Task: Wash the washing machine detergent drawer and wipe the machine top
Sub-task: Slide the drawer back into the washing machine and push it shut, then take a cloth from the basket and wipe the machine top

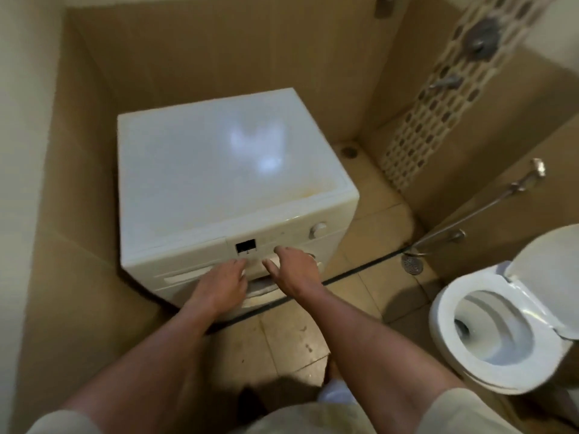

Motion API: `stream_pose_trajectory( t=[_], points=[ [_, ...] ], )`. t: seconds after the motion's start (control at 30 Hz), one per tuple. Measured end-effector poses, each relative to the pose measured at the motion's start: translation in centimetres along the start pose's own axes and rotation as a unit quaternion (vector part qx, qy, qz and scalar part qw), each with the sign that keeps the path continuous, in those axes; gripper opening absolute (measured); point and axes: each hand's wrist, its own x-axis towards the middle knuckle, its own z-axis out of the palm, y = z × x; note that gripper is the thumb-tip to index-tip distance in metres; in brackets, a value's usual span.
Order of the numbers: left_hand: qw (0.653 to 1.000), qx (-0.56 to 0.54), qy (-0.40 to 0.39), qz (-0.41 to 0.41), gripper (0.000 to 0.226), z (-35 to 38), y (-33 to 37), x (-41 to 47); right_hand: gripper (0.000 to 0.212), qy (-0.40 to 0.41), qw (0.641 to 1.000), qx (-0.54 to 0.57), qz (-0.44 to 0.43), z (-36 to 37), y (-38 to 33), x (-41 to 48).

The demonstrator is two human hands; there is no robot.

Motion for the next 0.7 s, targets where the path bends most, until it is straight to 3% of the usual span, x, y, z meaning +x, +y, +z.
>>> stream_pose_trajectory(
  t=[0.13, 0.33, 0.53, 0.7],
  points=[
    [0.997, 0.045, -0.008, 0.067, 0.049, -1.7, 7.5, 4.3, 0.044, 0.033, 0.999, 0.000, 0.042, -6.0, 8.2, -0.8],
    [0.971, 0.090, 0.058, 0.215, 0.055, -3.1, 24.7, 11.7, 0.049, 0.132, 0.986, -0.017, 0.099, -17.9, 22.6, -2.2],
    [0.908, 0.071, 0.143, 0.388, 0.052, -6.9, 45.3, 16.0, 0.048, 0.240, 0.957, -0.080, 0.140, -32.5, 35.3, -5.8],
    [0.833, 0.077, 0.220, 0.502, 0.052, -13.5, 60.3, 18.2, 0.051, 0.323, 0.923, -0.129, 0.162, -43.8, 42.4, -8.7]
  ],
)
